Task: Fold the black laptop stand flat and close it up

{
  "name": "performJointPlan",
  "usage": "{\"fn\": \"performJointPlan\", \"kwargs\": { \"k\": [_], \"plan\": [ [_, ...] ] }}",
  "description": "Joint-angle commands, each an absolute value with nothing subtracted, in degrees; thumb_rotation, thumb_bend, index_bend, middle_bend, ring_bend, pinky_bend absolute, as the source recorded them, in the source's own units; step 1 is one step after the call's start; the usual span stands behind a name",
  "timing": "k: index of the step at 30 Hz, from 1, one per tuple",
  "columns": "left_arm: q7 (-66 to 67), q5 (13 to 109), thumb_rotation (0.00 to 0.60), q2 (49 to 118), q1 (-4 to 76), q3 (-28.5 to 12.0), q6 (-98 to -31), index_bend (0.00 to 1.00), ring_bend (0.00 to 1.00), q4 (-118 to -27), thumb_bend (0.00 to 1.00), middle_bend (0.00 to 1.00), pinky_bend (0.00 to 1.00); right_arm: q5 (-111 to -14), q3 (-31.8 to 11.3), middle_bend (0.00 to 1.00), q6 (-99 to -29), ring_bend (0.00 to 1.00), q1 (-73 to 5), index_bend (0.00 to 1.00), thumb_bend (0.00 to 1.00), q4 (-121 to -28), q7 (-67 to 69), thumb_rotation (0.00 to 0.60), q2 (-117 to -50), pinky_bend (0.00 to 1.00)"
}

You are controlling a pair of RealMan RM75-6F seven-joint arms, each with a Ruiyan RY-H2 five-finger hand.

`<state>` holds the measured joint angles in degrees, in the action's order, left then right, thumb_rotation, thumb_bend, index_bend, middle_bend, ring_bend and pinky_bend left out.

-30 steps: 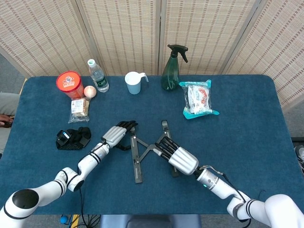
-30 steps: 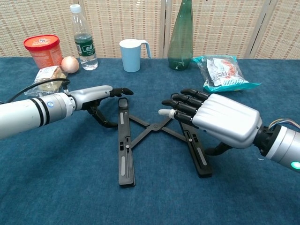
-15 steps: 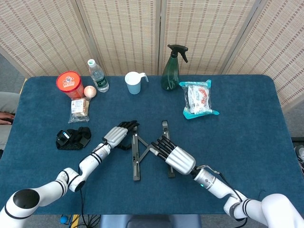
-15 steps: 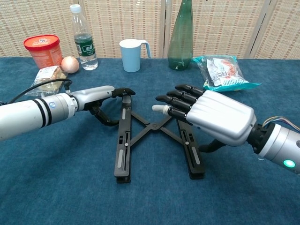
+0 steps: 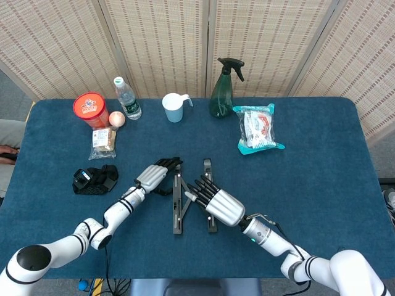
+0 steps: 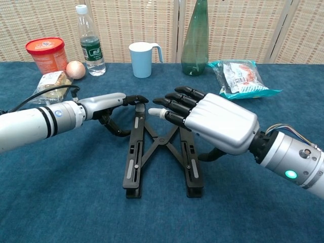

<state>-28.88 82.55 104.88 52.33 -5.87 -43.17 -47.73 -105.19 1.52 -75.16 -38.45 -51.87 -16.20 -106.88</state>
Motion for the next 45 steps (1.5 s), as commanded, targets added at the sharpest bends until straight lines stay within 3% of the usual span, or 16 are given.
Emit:
{"fn": "performJointPlan", "kwargs": {
  "k": [1,21,29,33,37,42,45],
  "plan": [
    [-28.9,82.6,0.6,104.8,52.3,-5.9,-43.2,0.0,0.0,-47.9,0.23,0.0,0.0,-105.0,1.2,0.0,-75.1,0.0,-38.8,0.0,0.0,-51.6,-16.3,0.6,-107.6,0.0],
    [-29.3,82.5,0.6,103.9,52.0,-5.7,-43.2,0.0,0.0,-49.2,0.23,0.0,0.0,-103.4,-0.7,0.0,-73.2,0.0,-41.8,0.0,0.0,-50.0,-18.0,0.6,-111.4,0.0],
    [-28.2,81.9,0.6,101.1,50.8,-5.8,-44.2,0.0,0.0,-50.4,0.23,0.0,0.0,-103.3,0.3,0.0,-72.6,0.0,-41.9,0.0,0.0,-58.2,-16.1,0.6,-104.9,0.0],
    [-26.7,81.4,0.6,98.1,49.6,-6.1,-45.7,0.0,0.0,-52.8,0.23,0.0,0.0,-100.9,0.3,0.0,-66.8,0.0,-43.7,0.0,0.0,-69.5,-11.3,0.6,-97.3,0.0],
    [-24.6,80.2,0.6,94.7,48.2,-6.4,-46.6,0.0,0.0,-55.6,0.23,0.0,0.0,-98.3,0.0,0.0,-56.7,0.0,-48.4,0.0,0.0,-80.5,-5.3,0.6,-88.3,0.0],
    [-22.6,77.9,0.6,91.8,46.8,-7.2,-46.7,0.0,0.0,-57.7,0.23,0.0,0.0,-97.9,0.6,0.0,-45.1,0.0,-55.3,0.0,0.0,-86.6,2.2,0.6,-81.2,0.0],
    [-21.9,76.9,0.6,90.9,46.3,-7.7,-46.8,0.0,0.0,-58.4,0.23,0.0,0.0,-98.3,0.6,0.0,-41.8,0.0,-57.8,0.0,0.0,-86.6,3.8,0.6,-80.3,0.0]
  ]
}}
